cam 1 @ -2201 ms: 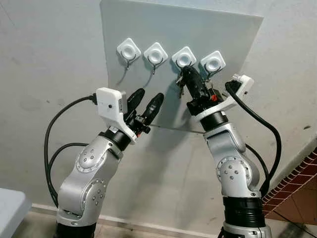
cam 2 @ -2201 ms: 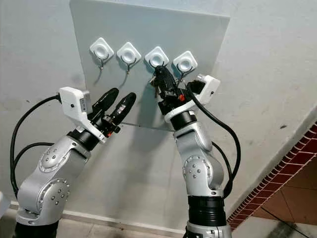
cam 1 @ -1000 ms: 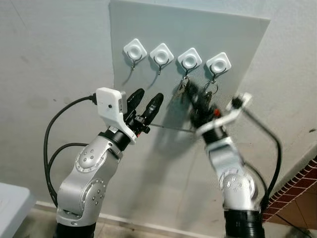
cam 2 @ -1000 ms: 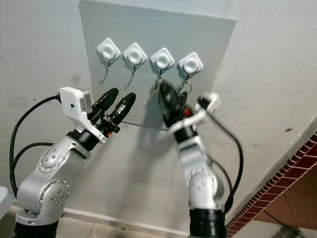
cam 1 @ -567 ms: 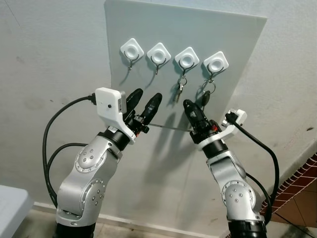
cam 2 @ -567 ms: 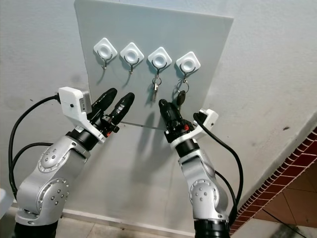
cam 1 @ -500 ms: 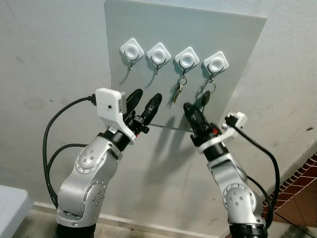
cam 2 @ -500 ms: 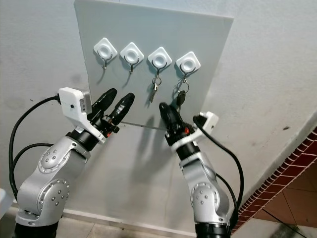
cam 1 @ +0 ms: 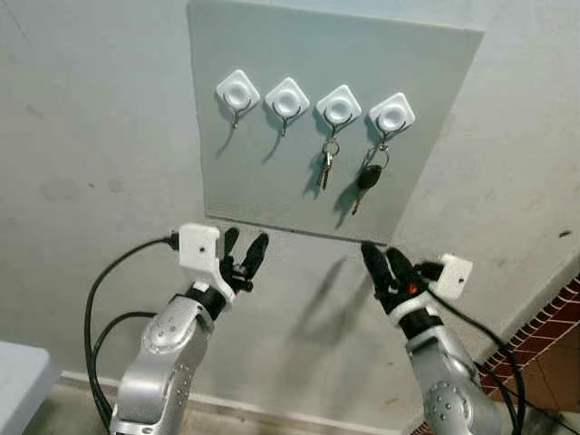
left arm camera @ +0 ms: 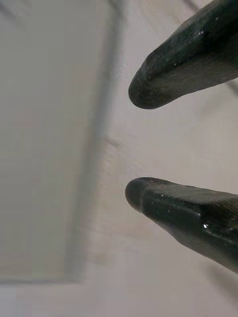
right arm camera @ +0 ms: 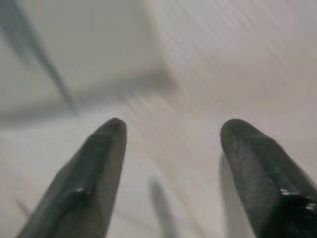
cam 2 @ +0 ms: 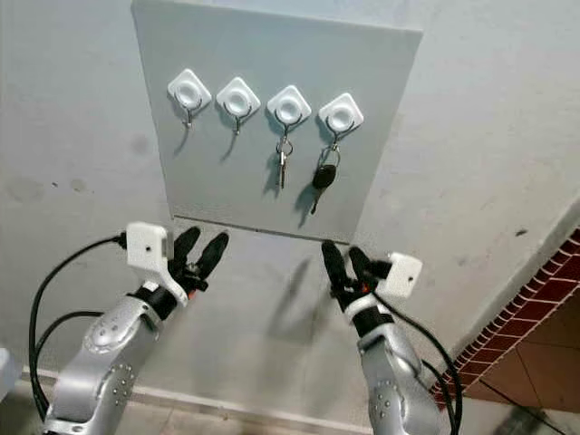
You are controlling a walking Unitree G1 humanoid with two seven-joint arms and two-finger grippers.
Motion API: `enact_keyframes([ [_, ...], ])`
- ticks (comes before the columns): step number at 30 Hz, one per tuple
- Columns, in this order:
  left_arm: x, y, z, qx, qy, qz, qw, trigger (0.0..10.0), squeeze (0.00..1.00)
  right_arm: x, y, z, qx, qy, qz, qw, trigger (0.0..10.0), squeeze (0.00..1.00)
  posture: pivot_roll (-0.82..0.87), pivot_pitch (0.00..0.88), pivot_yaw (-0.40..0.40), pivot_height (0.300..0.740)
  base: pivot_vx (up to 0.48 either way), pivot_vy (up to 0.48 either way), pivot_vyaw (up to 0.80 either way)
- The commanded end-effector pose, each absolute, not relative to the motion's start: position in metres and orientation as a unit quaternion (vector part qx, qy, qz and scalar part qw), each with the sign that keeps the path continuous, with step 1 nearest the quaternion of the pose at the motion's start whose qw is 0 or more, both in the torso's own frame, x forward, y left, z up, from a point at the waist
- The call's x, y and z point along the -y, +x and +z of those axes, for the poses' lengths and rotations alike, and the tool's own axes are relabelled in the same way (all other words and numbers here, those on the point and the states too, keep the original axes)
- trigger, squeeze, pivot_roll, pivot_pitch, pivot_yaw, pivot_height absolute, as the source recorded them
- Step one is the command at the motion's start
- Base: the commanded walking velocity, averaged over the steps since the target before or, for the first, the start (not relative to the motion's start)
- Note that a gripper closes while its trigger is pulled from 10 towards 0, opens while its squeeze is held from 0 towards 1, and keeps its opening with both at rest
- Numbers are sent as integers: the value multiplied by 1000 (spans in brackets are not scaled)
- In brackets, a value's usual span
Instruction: Hang keys on a hook
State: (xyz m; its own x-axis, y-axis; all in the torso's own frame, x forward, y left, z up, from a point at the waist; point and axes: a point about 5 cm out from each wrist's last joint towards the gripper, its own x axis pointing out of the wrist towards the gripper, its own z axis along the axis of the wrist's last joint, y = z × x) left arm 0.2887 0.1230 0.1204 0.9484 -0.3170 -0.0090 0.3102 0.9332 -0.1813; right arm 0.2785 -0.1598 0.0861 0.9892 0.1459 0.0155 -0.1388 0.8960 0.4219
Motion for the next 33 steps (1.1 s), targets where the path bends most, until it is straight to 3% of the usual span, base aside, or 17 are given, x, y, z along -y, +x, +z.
enact_keyframes([
  [1,-132,289,106,-35,-96,-130,986,10000,0,168,273,75,-20,201,50,978,10000,16,27,0,-30,740,0,0,0],
  [7,-147,292,82,-76,-122,-78,987,10000,0,171,264,58,-36,160,24,986,10000,0,20,0,-20,740,0,0,0],
  [33,-143,309,72,-83,-150,-96,981,10000,0,161,265,55,-10,118,-3,993,10000,0,-55,0,73,740,0,0,0],
])
